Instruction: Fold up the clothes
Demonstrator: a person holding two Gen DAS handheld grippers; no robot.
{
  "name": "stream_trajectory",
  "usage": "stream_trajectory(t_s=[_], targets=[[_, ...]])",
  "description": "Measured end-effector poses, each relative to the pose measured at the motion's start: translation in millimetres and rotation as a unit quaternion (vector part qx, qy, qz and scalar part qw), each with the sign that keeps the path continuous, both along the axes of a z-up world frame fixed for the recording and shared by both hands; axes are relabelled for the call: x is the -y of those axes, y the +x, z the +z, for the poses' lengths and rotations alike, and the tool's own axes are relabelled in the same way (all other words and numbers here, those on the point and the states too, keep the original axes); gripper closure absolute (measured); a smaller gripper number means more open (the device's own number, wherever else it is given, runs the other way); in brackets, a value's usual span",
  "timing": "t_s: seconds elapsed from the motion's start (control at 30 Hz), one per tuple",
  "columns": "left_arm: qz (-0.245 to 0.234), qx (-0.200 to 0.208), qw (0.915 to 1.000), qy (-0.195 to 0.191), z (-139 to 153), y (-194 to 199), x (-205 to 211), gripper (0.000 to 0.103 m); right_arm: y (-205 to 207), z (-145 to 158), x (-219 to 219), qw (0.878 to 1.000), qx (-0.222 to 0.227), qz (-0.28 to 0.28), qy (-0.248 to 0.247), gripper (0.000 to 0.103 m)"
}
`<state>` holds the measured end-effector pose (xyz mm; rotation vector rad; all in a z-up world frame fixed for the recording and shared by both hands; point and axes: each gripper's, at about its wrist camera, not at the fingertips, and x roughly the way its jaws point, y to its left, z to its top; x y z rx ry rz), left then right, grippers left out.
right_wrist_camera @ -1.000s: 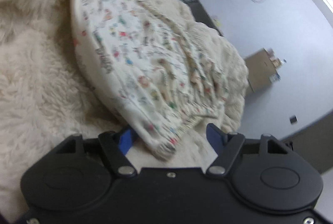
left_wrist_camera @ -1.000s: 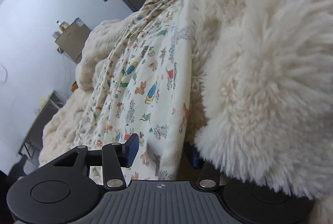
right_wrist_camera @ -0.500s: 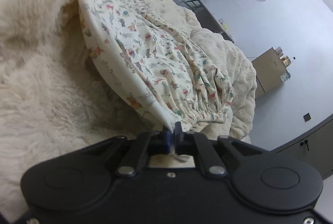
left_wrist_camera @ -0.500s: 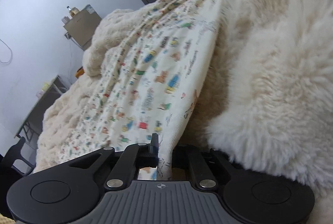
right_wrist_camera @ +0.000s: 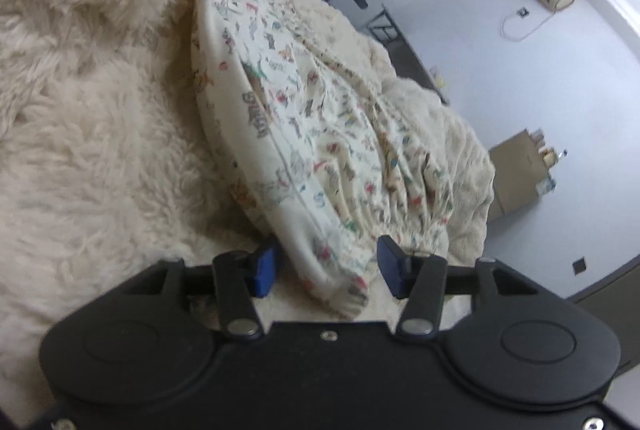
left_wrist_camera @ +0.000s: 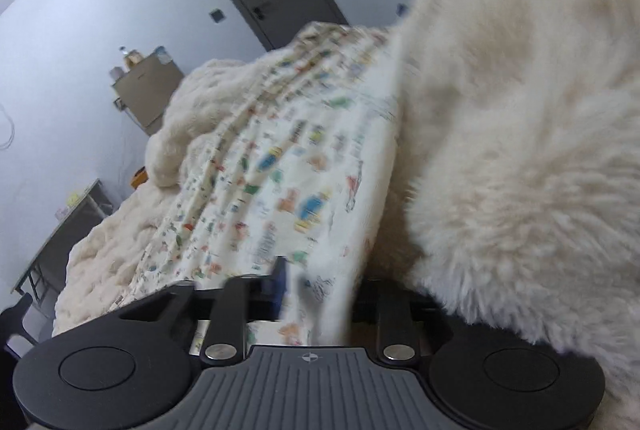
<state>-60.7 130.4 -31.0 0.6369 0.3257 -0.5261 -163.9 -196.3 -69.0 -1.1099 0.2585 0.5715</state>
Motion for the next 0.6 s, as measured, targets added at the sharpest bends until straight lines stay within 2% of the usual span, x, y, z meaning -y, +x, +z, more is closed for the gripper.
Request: stream_trajectory(t_s=[0.03,0.07,0.13,0.3,0.4,0.5,0.6], targets=[[0.001,0.001,0.9998,-0.022,4.1,2.4,-6.8,0.101,4.4,1.2,-0.8,1.0,-0.011,0.003,-0.001,0.089],[0.001,0.0,0.9992,-0.04,7.6,5.2,-12.3,0.101,8.4,2.4,-1.6,1.0,-0.022,0.006,-0.002,0.097],[0.003,0.001,0.9974,-0.072,14.2,11.6,-23.3,0.101,13.6,5.5,-3.9,0.999,-0.041,0.017,-0.002,0.098],[0.007,0.006,0.9956,-0.094,31.1,30.7,-34.3,0.101,23.2,23.7,-7.9,0.997,-0.07,0.032,0.012,0.099],[0.006,0.005,0.9936,-0.113,51.9,62.2,-43.8,0.101,44.2,57.7,-2.9,0.99,-0.105,0.044,0.082,0.099],[0.011,-0.023,0.9931,-0.114,68.5,116.3,-50.3,0.101,71.3,78.5,2.8,0.981,-0.134,0.043,0.133,0.099],[0.016,-0.051,0.9919,-0.116,85.1,170.5,-56.7,0.101,124.1,102.0,7.0,0.968,-0.16,0.025,0.192,0.1]])
